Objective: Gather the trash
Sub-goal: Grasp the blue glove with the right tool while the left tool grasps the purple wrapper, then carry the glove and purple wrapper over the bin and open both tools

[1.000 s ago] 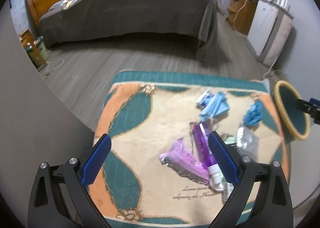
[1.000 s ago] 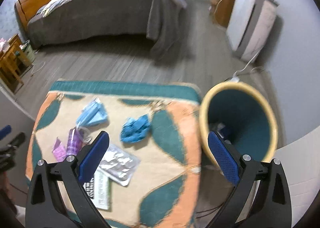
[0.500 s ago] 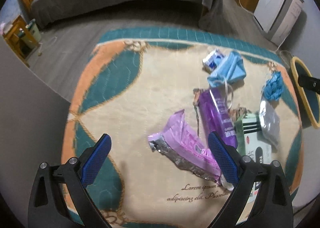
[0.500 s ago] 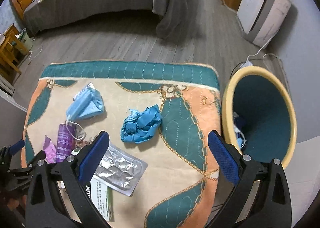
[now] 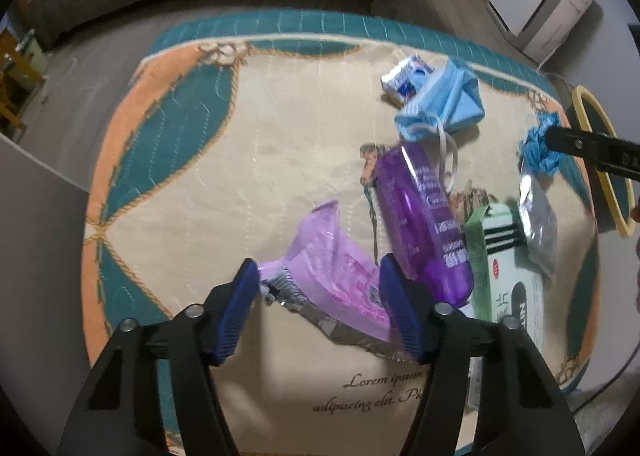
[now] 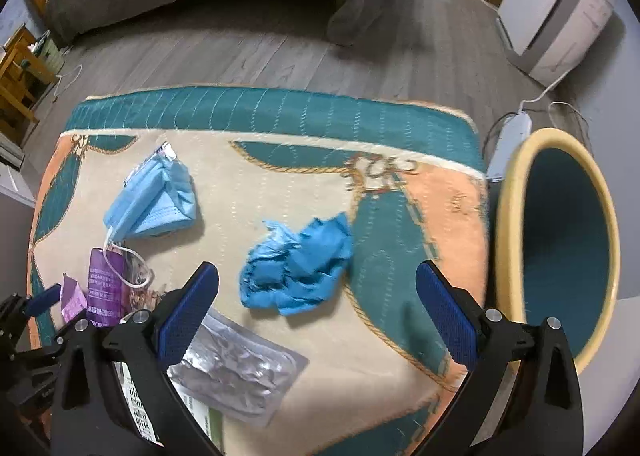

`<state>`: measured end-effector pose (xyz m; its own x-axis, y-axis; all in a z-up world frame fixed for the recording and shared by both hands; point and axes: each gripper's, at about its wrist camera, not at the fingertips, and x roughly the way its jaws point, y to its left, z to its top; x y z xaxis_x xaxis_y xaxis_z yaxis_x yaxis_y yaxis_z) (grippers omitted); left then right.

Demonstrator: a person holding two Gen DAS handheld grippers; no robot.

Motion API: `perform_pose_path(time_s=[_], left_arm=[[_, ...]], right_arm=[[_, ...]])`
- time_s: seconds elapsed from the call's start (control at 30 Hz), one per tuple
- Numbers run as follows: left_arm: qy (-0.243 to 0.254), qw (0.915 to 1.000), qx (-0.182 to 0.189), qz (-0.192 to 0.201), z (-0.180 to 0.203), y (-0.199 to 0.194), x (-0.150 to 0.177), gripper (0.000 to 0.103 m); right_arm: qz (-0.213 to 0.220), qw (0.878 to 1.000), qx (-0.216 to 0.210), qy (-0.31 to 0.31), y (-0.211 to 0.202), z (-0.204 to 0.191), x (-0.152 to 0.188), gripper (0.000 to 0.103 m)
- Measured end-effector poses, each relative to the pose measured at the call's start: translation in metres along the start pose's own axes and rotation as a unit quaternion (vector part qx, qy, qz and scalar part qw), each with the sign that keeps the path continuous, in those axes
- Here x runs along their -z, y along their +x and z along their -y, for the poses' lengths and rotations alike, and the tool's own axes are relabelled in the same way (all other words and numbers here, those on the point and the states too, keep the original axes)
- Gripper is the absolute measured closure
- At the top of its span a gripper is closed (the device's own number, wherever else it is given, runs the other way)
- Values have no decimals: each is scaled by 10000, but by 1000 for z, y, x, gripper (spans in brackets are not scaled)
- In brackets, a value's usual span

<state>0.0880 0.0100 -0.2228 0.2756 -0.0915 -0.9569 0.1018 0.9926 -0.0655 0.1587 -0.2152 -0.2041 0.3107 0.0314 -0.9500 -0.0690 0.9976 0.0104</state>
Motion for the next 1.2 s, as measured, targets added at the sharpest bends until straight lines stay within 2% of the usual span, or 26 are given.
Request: perform_pose_path(time_s=[0.17, 0.23, 0.27, 0.3, 0.33, 0.37, 0.5, 0.6, 0.93, 1.2], left_arm=[[170, 9998, -34, -33, 2, 4, 2, 40], [199, 9998, -62, -10, 2, 3, 2, 42], [227, 9997, -69, 24, 2, 2, 2, 48], [233, 9997, -75, 45, 9, 1, -1, 53], [241, 9996, -73, 84, 10, -3, 0, 55], [254, 9996, -68, 145, 11, -5, 0, 61], [284, 9992, 32, 297, 17, -14, 0, 79], [336, 9985, 52, 439, 21, -24, -1, 84], [676, 9921, -172, 1047, 39, -60, 1, 88], [1030, 9801, -276, 1673, 65, -108, 7, 88]], right_arm=[[-215, 9998, 21, -7, 18, -6, 0, 10], [-312, 9995, 0, -31, 23, -7, 2, 24], [-364, 9993, 4, -54, 26, -8, 3, 26], [-425, 9990, 37, -99, 28, -9, 4, 33], [-435, 9989, 52, -135, 27, -9, 5, 47], [-443, 9989, 6, -147, 27, -9, 5, 53], [-460, 9987, -235, -20, 21, -4, 9, 58], [-397, 9989, -245, -10, 14, 0, 11, 59], [-94, 9993, -352, -33, -24, 4, 18, 59], [393, 9979, -503, 62, -80, 28, 27, 59]])
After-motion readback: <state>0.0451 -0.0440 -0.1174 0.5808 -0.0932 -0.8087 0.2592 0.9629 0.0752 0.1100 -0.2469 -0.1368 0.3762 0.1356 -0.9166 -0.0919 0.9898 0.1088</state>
